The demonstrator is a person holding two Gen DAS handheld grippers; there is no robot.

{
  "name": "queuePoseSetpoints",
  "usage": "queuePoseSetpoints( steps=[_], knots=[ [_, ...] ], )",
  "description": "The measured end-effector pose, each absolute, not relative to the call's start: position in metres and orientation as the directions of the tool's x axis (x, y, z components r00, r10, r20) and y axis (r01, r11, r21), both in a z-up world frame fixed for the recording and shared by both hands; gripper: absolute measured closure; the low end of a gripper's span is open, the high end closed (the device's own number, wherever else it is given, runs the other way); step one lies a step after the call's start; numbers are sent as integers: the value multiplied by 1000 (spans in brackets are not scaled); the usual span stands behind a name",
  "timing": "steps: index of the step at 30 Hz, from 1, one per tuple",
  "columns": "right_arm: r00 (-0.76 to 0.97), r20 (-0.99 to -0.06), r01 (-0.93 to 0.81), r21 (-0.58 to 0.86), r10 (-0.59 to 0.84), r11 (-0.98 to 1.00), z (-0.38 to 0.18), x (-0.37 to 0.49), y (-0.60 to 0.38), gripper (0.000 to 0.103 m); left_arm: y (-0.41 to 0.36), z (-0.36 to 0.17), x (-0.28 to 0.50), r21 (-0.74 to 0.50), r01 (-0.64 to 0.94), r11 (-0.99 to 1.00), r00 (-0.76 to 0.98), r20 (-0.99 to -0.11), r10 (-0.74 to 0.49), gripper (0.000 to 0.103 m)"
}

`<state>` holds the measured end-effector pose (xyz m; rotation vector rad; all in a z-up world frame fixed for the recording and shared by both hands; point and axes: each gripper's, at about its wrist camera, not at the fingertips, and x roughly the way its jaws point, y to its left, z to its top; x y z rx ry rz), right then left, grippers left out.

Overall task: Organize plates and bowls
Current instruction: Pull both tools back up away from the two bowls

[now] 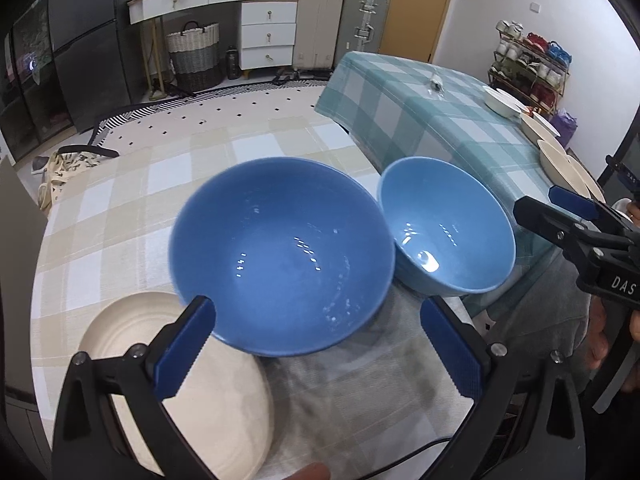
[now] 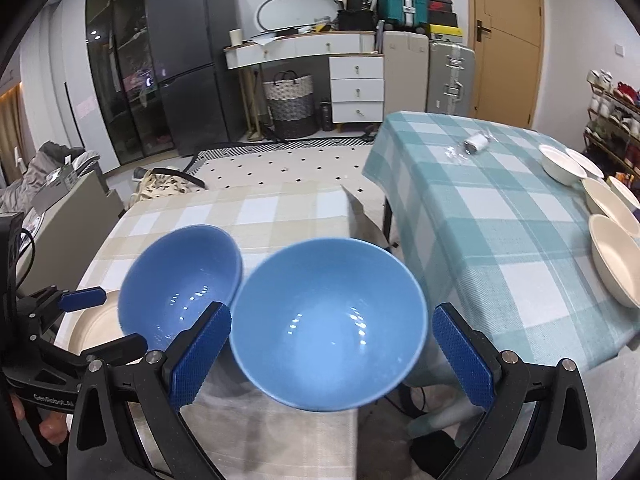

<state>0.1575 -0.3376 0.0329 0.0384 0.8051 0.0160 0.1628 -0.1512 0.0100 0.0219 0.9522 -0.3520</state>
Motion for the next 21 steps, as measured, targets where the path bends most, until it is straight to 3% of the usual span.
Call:
queuePoseSetpoints(
  steps=[7,11,14,17,21],
  knots=[
    [685,-728,18,41,17,999,26,154,-354,1,-170,10,161,-218,338,915,492,-788,-369,3],
    [676,-737,14,42,22,999,21,154,-360,1,-185,10,159,-219,377,900,480,-785,-392,16],
    [671,-741,19,43,19,999,18,154,-364,1,-193,9,157,-242,396,886,463,-781,-420,18],
    [677,-736,25,42,14,999,19,153,-368,2,-200,8,158,-261,404,877,439,-785,-436,38],
    [678,-735,31,45,12,999,18,153,-371,8,-204,3,163,-333,383,862,400,-781,-480,40]
  ],
)
